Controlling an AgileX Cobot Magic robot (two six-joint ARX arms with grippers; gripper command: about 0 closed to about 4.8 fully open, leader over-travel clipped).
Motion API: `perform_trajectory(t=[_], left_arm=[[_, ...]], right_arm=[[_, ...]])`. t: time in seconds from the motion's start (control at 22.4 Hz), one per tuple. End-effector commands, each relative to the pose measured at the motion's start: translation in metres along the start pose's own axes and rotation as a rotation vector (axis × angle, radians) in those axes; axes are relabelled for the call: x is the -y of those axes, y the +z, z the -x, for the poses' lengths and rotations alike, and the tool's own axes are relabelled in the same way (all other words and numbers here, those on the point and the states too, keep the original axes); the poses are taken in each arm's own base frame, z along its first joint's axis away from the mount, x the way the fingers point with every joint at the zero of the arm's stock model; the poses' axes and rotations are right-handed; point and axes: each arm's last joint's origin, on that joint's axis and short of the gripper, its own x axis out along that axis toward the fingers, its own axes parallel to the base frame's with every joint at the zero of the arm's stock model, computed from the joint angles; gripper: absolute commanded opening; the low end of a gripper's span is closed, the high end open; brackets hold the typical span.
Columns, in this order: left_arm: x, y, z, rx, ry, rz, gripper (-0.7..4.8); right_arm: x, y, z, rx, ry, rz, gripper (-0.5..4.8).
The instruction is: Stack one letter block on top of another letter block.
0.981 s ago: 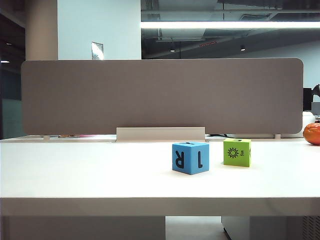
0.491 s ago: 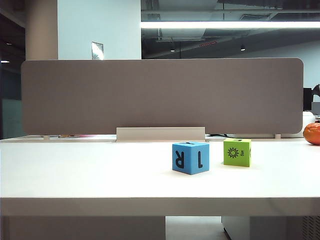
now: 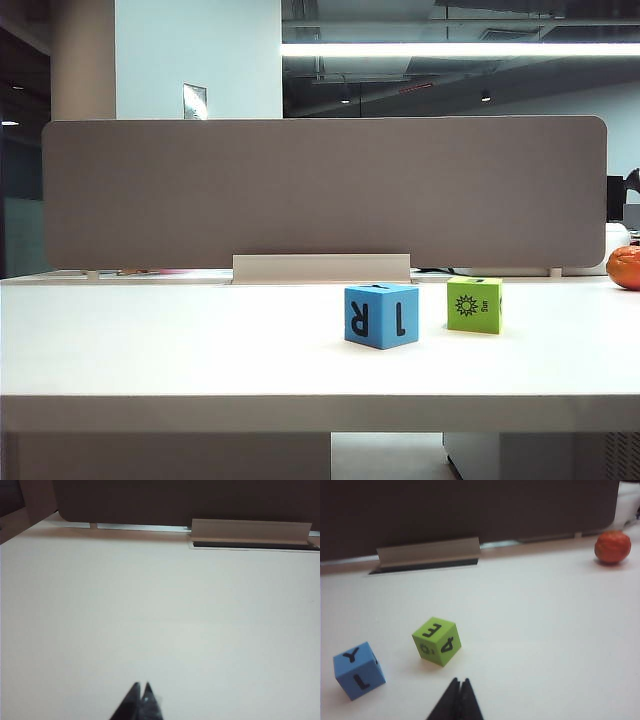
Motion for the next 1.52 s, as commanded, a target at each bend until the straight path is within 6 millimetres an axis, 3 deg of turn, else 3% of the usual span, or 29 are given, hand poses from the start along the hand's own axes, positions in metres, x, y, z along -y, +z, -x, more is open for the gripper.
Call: perform_trajectory(t=[0.04,0.31,0.62,0.76,0.94,1.29,1.52], left_arm=[[0.000,0.001,0.000,0.008,-0.004,-0.001,-0.06],[0.000,0.001,0.000,0.008,-0.004,-0.001,-0.06],[0.000,0.001,0.000,0.008,-0.004,-0.001,-0.06],[0.000,0.001,0.000,0.008,-0.004,-0.001,-0.06],[0.000,0.001,0.000,0.008,-0.004,-0.001,-0.06],[0.000,0.001,0.000,0.007,-0.004,-0.001,-0.06],[0.000,0.001,0.000,0.007,-0.004,-0.001,-0.05]], right_arm=[[-0.002,0.010,0.004,0.022,0.001,-0.002,-0.02],[-0.003,0.021,-0.001,-0.040,-0.001,-0.006,-0.01],[-0.003,0.037,-0.021,-0.157,-0.015,-0.011,0.01],[-0.003,0.045,-0.032,-0.195,-0.014,-0.012,0.51],[-0.004,0.055,-0.051,-0.251,0.037,0.013,0.77],[-0.016,0.065,-0.111,-0.351,0.171,0.103,0.79],[-0.026,0.062,-0.142,-0.421,0.229,0.164,2.26]])
